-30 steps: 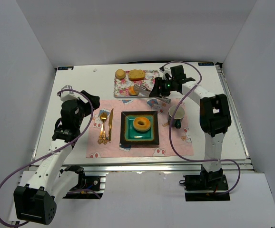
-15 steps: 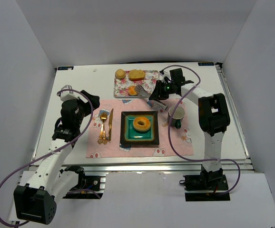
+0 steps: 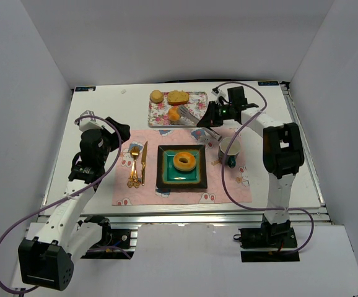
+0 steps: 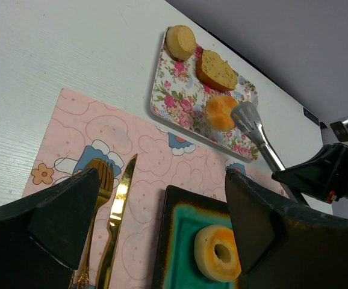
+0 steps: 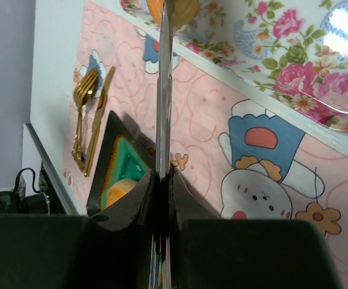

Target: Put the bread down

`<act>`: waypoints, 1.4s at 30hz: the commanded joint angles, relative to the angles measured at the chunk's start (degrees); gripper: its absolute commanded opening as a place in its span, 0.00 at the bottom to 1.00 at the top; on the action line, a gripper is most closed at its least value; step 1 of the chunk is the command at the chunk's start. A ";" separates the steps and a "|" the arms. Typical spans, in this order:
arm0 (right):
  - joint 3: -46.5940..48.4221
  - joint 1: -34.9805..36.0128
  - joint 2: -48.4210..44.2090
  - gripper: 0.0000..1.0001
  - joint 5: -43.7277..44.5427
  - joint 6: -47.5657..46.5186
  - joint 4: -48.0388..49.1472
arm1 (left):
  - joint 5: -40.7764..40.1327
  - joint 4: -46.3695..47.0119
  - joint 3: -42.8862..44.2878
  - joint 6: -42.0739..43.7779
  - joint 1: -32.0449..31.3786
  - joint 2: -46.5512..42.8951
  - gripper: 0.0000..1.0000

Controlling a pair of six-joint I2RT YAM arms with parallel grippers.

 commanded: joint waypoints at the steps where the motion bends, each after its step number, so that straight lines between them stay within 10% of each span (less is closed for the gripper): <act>1: -0.53 -0.41 -6.27 0.00 -4.75 -2.12 1.45 | -0.05 0.96 2.46 0.49 -0.20 -0.08 0.94; 18: -14.41 7.67 -29.65 0.00 -7.05 -46.14 -27.72 | 0.30 1.49 0.00 1.98 -0.20 -3.33 0.94; 33: -27.25 14.97 -40.12 0.01 7.81 -55.22 -30.73 | 1.44 1.75 -2.03 2.25 -0.20 -5.27 0.94; 42: -27.25 15.41 -38.89 0.37 10.98 -54.16 -27.56 | 1.62 1.31 -3.08 1.98 -0.20 -6.68 0.94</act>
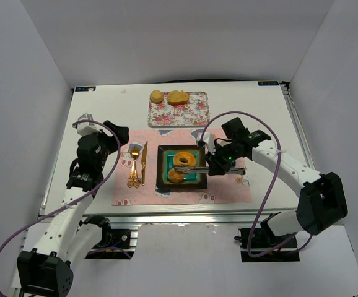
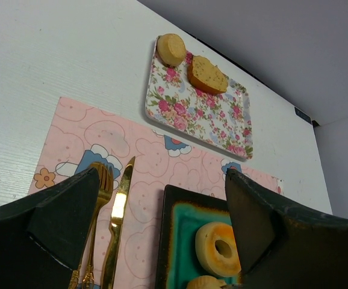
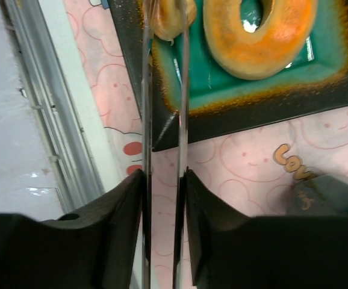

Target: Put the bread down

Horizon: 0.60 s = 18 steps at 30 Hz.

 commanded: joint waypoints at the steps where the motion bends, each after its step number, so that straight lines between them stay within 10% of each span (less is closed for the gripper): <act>1: 0.81 0.22 0.11 0.39 0.70 -0.15 2.82 | 0.92 0.42 -0.66 -0.12 -0.20 -1.95 0.94; 18: 5.20 0.22 -3.32 0.48 1.49 0.99 6.34 | 0.92 -0.02 -0.22 -0.03 -0.20 -2.13 0.94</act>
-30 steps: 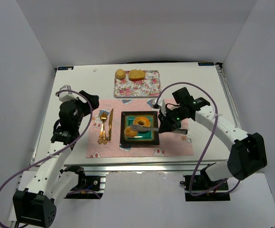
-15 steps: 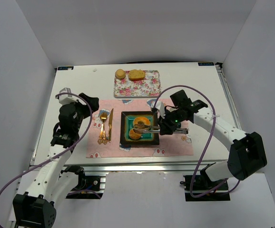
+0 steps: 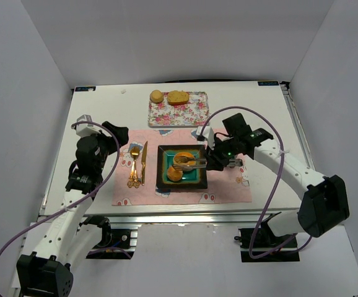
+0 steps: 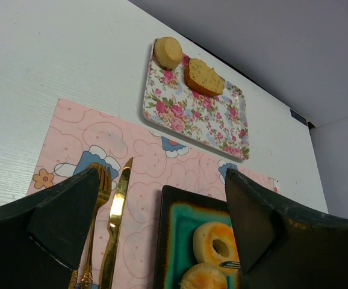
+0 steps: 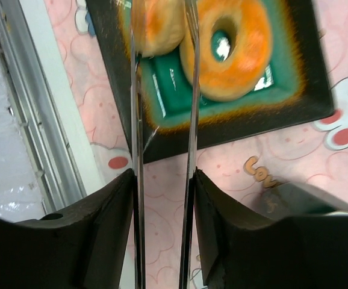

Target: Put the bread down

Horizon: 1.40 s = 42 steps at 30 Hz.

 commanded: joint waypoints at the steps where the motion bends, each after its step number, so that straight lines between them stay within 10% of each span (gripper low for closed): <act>1: 4.20 0.22 -3.10 0.48 0.51 1.21 3.91 | 0.88 0.11 0.42 0.23 -0.20 -0.21 0.94; 12: 10.09 -5.74 -2.84 0.35 2.97 10.76 11.99 | 2.46 1.42 0.95 0.24 -0.20 1.28 0.89; 15: 13.24 -14.34 0.48 0.23 3.50 18.49 14.01 | 4.56 2.13 0.86 0.06 -0.20 2.42 0.55; 16: 13.78 -16.54 1.28 0.19 3.76 20.09 14.46 | 5.35 4.13 0.60 0.06 -0.20 2.78 0.25; 18: 14.40 -23.75 2.60 0.04 4.99 23.00 15.25 | 6.24 4.50 0.77 -0.11 -0.20 4.18 0.00; 24: 3.88 -35.46 3.93 0.00 14.11 27.05 24.90 | 14.39 5.73 1.29 0.58 -0.28 9.88 0.07; 29: -9.93 -35.55 6.03 0.00 31.87 29.34 40.27 | 16.96 2.92 3.92 3.56 -3.09 15.95 0.67; 31: -12.04 -35.64 8.14 0.00 32.68 28.20 41.88 | 16.61 0.21 4.89 4.80 -5.20 18.23 0.77; 42: -15.31 -36.43 14.74 0.59 31.19 19.06 41.27 | 12.31 -0.86 6.31 7.18 -10.48 21.59 0.83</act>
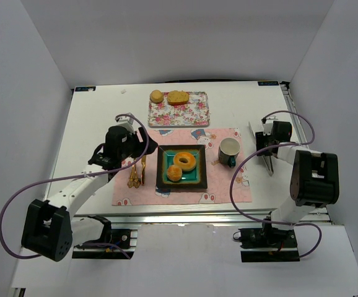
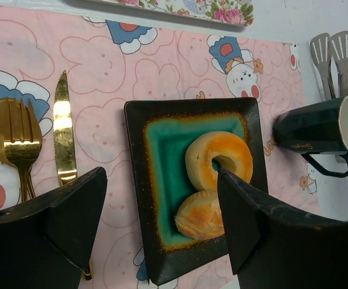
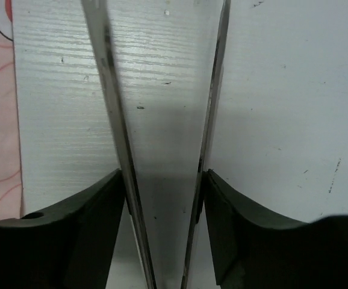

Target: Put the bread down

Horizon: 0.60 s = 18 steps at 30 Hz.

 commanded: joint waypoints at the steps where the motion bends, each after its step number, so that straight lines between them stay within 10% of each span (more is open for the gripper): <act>1: 0.87 -0.72 0.84 0.61 0.30 -3.17 0.55 | -1.66 0.32 1.17 0.69 -0.73 -0.14 0.83; 9: 9.03 -1.51 -3.90 0.89 -3.83 -4.40 -7.88 | -2.63 0.15 2.75 0.60 -1.08 1.70 0.84; 18: 28.45 1.83 -2.95 0.89 2.76 -1.77 -16.40 | -2.10 0.41 5.48 1.13 -1.08 3.90 0.83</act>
